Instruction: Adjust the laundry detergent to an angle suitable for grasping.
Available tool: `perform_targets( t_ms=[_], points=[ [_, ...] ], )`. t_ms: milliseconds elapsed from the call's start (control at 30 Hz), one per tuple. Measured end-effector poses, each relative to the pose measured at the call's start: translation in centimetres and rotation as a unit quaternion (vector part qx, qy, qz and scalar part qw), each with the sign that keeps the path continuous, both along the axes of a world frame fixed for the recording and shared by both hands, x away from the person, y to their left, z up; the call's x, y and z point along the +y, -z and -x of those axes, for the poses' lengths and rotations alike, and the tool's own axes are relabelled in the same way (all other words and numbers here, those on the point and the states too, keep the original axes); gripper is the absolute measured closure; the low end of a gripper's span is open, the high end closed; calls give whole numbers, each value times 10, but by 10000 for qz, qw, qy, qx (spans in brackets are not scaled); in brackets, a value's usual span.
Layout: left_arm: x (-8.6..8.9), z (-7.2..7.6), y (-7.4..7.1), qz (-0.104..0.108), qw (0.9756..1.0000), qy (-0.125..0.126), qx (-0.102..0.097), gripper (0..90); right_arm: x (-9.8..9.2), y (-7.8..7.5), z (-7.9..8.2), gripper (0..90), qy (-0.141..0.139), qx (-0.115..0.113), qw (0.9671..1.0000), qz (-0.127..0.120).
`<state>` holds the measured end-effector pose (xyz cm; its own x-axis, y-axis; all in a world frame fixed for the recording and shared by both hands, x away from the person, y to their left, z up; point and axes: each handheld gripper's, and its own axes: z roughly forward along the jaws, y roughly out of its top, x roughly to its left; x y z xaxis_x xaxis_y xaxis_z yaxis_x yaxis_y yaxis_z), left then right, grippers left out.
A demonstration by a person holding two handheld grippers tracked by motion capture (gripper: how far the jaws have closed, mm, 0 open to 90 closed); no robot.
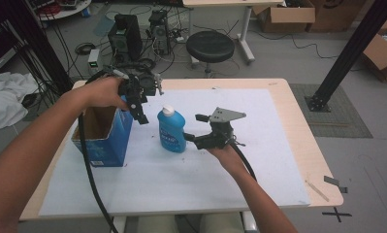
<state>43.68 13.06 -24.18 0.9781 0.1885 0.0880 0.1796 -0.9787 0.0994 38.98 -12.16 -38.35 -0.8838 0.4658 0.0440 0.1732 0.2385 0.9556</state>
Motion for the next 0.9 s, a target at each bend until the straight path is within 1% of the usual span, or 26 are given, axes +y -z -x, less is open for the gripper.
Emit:
perform_targets(
  t_ms=[200, 267, 533, 633, 900],
  points=[
    [-1, -1, 1, -26, 10000, 16, 11, 195, 11, 3, -4, 148, -34, -35, 10000, -5],
    [-1, -1, 1, -30, 10000, 10, 14, 195, 16, 4, -5, 148, -48, 9, 10000, -9],
    [0, -1, 2, -27, 10000, -10, 22, 195, 33, 5, -8, 147, -124, 3, 9999, 83],
    [0, -1, 3, -31, 10000, -17, 31, 196, 37, 8, -10, 147, -133, 61, 9998, 138],
    [1, -1, 4, -25, 10000, -22, 38, 196, 47, 13, -15, 147, -142, 94, 9996, 233]
  ],
)
